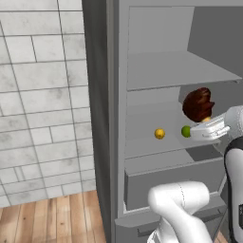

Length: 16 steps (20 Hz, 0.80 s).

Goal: Gather the lemon and lime from the fridge and place them on a tray on the dining counter. Then gather the steak and chicken drumstick from the fridge and place them on the other tray.

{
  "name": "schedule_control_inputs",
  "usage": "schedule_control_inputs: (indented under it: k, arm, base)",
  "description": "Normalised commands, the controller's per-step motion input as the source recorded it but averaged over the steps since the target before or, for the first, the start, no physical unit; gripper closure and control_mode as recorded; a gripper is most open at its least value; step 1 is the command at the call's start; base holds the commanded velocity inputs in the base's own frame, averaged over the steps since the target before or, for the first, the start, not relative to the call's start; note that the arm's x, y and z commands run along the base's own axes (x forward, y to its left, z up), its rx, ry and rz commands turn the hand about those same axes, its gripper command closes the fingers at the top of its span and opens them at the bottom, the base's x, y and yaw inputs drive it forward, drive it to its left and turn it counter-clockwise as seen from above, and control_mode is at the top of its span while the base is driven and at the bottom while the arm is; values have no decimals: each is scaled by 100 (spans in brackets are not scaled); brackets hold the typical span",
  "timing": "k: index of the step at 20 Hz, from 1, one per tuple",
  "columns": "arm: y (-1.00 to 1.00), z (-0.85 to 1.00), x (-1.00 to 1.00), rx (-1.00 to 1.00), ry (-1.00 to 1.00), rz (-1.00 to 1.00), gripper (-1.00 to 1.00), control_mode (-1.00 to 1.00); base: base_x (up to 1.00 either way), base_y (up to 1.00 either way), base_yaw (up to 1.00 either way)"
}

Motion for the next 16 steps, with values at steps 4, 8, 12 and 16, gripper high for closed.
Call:
schedule_control_inputs:
  k: [4,8,12,16]
  arm:
    - [0,0,-87,0,-3,0,100,-100]
    - [0,0,-72,0,-8,0,100,-100]
    - [0,0,-31,0,-1,0,100,-100]
    - [0,0,0,0,0,0,100,-100]
  base:
    - [0,0,0]
    - [0,0,0]
    - [0,0,0]
    - [0,0,0]
